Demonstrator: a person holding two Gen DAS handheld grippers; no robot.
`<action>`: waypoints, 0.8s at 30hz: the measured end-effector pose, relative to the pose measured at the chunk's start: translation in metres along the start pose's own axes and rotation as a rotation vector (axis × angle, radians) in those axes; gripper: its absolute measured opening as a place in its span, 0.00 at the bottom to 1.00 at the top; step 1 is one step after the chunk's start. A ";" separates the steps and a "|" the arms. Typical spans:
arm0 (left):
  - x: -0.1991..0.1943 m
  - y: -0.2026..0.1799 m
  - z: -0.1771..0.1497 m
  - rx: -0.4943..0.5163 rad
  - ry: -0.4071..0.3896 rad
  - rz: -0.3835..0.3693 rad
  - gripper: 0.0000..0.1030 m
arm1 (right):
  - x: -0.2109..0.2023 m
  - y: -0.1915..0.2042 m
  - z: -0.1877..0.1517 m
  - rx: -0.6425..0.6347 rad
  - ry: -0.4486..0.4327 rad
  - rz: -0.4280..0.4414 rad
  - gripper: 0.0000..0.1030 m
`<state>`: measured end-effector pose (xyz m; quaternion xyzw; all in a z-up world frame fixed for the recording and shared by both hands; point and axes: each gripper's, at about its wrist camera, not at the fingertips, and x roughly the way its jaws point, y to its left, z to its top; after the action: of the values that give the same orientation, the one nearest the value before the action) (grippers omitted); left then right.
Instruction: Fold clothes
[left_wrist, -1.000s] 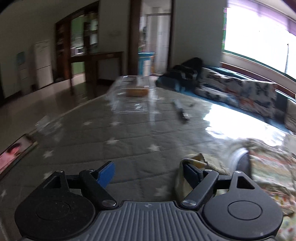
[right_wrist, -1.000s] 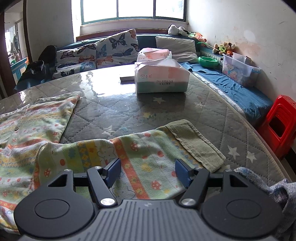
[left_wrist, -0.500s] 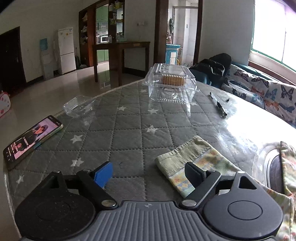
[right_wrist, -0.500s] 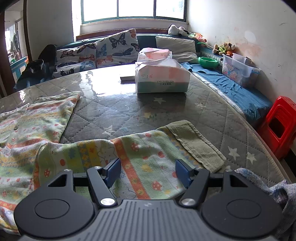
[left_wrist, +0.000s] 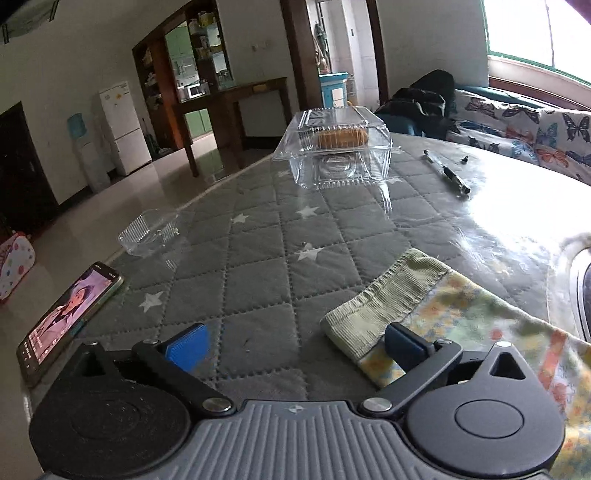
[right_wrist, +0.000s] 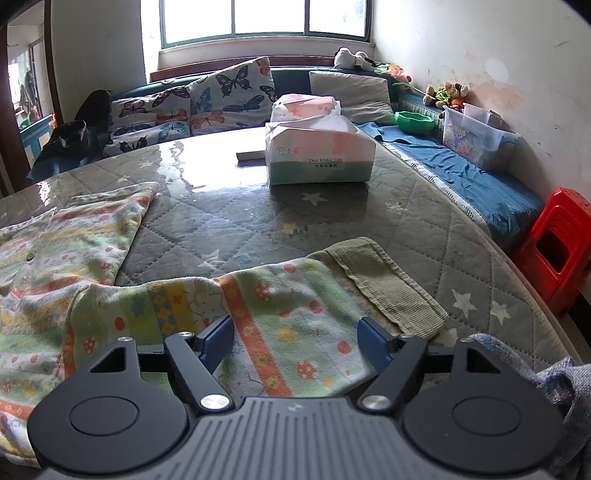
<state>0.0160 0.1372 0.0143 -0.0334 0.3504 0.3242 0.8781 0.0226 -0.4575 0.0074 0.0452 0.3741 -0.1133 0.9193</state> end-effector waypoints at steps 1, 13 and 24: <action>-0.002 0.000 -0.001 0.008 0.001 -0.002 1.00 | 0.000 0.000 0.000 0.001 0.000 0.000 0.74; -0.068 -0.060 -0.016 0.159 -0.041 -0.284 1.00 | -0.012 0.008 -0.008 -0.012 0.001 0.045 0.83; -0.103 -0.123 -0.053 0.408 -0.082 -0.465 1.00 | -0.021 0.008 -0.016 -0.027 0.012 0.064 0.88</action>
<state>0.0014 -0.0311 0.0199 0.0775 0.3556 0.0386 0.9306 -0.0012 -0.4438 0.0104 0.0453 0.3793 -0.0784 0.9208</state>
